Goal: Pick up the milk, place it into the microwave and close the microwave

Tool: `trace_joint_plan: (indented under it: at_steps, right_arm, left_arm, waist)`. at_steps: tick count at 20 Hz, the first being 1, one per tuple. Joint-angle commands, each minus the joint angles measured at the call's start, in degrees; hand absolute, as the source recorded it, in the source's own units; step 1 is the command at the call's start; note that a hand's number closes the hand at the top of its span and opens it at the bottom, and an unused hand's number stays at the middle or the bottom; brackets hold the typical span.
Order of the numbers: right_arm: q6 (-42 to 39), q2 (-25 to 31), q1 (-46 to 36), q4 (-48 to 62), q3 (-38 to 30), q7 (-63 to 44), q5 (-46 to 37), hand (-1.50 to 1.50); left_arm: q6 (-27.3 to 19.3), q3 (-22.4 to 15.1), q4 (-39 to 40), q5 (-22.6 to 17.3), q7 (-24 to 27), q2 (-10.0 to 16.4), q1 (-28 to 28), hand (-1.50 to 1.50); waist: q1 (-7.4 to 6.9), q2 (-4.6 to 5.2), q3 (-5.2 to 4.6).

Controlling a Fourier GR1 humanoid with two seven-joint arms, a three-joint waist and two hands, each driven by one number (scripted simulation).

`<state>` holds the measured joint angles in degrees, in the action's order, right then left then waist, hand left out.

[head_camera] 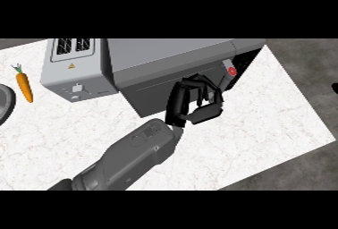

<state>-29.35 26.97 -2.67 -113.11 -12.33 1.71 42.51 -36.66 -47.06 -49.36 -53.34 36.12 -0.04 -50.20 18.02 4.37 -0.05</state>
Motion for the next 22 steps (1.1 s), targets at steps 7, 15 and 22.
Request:
trace_joint_plan:
  at_steps: [7, 15, 22]
  right_arm:
    - [0.06, 1.79, -0.9, 0.48, -0.92, -1.72, 2.92, -1.5]
    - [-1.4, 3.56, -2.39, 0.16, -0.79, -2.9, 6.66, -1.5]
    - [-2.97, 4.66, -2.18, 0.48, -0.41, -3.89, 9.92, -1.5]
  left_arm:
    - [1.38, 2.74, 5.79, -3.37, 0.06, 0.03, -5.13, 1.5]
    - [1.42, 1.92, 6.77, -4.53, 2.05, 0.03, -5.04, 1.5]
    - [1.64, 1.47, 7.64, -5.97, 3.07, 0.03, -5.17, 1.5]
  waist:
    - [0.88, 0.95, 0.0]
    - [0.65, 1.17, 0.0]
    - [0.7, 1.09, 0.13]
